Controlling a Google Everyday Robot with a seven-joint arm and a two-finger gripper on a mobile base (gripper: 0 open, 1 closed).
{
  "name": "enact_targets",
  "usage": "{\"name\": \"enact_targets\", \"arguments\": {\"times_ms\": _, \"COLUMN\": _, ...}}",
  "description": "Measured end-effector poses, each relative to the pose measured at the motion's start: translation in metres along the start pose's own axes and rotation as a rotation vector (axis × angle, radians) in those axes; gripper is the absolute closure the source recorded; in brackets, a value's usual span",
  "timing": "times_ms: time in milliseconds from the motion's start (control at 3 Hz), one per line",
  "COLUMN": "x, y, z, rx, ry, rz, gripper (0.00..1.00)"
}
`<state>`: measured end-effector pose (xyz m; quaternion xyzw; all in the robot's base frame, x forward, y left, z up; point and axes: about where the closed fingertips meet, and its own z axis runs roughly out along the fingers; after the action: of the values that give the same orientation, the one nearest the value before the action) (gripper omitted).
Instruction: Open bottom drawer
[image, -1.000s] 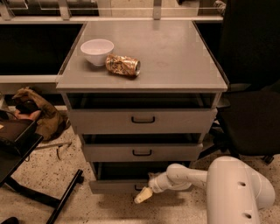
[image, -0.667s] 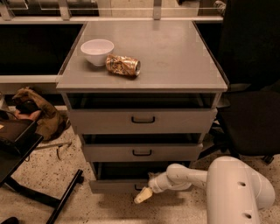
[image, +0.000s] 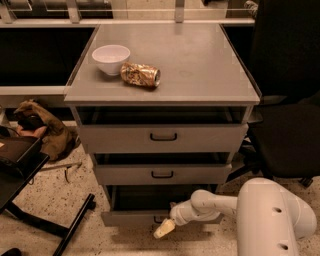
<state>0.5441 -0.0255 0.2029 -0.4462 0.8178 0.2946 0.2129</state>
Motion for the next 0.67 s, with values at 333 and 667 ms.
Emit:
{"name": "enact_targets", "arguments": {"times_ms": 333, "x": 0.0147, "y": 0.0203, "z": -0.004, "rx": -0.03, "ry": 0.011, "rz": 0.031, "gripper": 0.0}}
{"name": "enact_targets", "arguments": {"times_ms": 667, "x": 0.015, "y": 0.0207, "z": -0.0035, "rx": -0.031, "ry": 0.012, "rz": 0.031, "gripper": 0.0}}
